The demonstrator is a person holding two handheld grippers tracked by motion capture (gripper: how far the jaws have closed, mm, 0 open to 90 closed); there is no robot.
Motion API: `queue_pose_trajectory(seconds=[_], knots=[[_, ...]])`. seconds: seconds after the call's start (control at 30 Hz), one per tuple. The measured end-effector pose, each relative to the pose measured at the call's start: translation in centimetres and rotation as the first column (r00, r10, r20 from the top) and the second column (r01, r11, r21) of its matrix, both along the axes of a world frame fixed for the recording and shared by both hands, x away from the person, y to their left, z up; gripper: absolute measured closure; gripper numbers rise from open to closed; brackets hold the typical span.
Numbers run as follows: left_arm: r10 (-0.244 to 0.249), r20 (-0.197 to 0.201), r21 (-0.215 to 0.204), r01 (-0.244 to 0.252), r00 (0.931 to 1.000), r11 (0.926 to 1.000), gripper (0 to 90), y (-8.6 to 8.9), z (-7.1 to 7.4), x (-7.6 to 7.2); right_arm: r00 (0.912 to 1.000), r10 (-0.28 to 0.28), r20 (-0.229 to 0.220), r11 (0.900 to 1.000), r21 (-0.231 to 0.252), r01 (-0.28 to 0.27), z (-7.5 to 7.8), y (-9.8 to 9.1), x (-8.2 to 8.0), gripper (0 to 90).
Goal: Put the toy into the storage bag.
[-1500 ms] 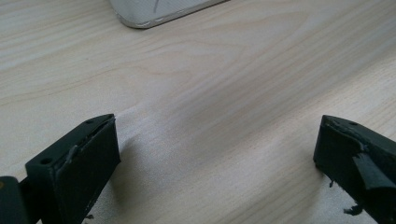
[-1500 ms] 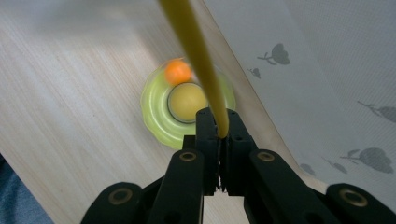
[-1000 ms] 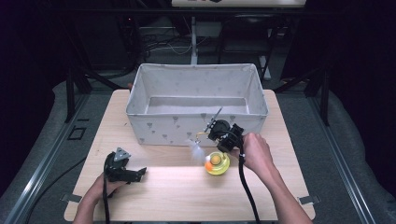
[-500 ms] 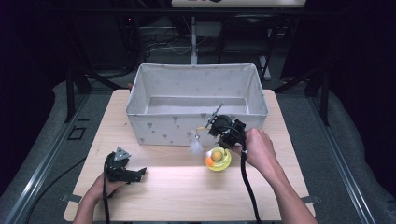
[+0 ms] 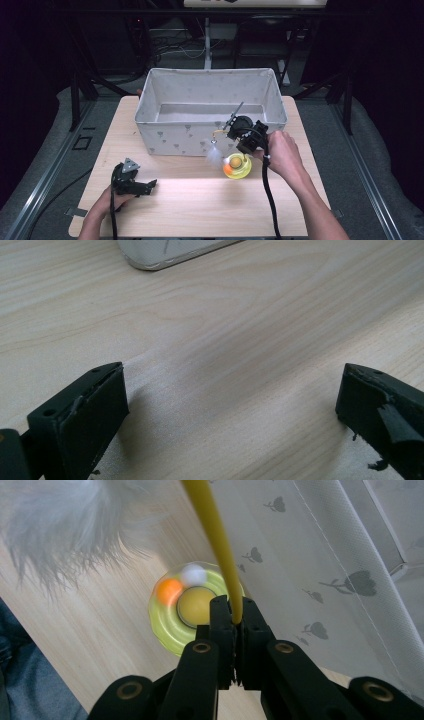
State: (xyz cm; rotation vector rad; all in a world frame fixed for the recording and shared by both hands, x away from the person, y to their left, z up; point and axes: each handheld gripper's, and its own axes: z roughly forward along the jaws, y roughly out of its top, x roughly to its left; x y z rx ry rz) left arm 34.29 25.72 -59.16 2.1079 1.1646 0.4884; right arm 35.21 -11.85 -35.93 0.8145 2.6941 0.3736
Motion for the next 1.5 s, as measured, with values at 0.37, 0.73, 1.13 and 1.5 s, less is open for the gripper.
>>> queue_pose_trajectory(seconds=[0.37,0.73,1.13,1.5], knots=[[0.001,0.000,-0.001,-0.001,1.0000,1.0000,0.2,0.0,0.0,0.0,0.9999,0.012,-0.009,0.9999,-0.006,-0.012,1.7,-0.1,0.2,87.7],[0.000,0.000,0.000,0.000,1.0000,1.0000,0.2,0.0,0.0,0.0,0.9997,0.024,-0.001,0.9997,-0.011,-0.024,3.8,-0.1,0.1,87.8],[0.000,0.000,-0.001,0.000,1.0000,1.0000,0.2,0.0,0.0,0.0,0.9991,0.040,0.011,0.9992,-0.003,-0.040,6.1,0.3,0.1,87.7],[-0.001,-0.002,-0.001,0.001,1.0000,1.0000,0.2,0.0,0.0,0.0,0.9990,0.041,0.018,0.9991,-0.004,-0.041,7.9,0.5,0.5,87.8]])
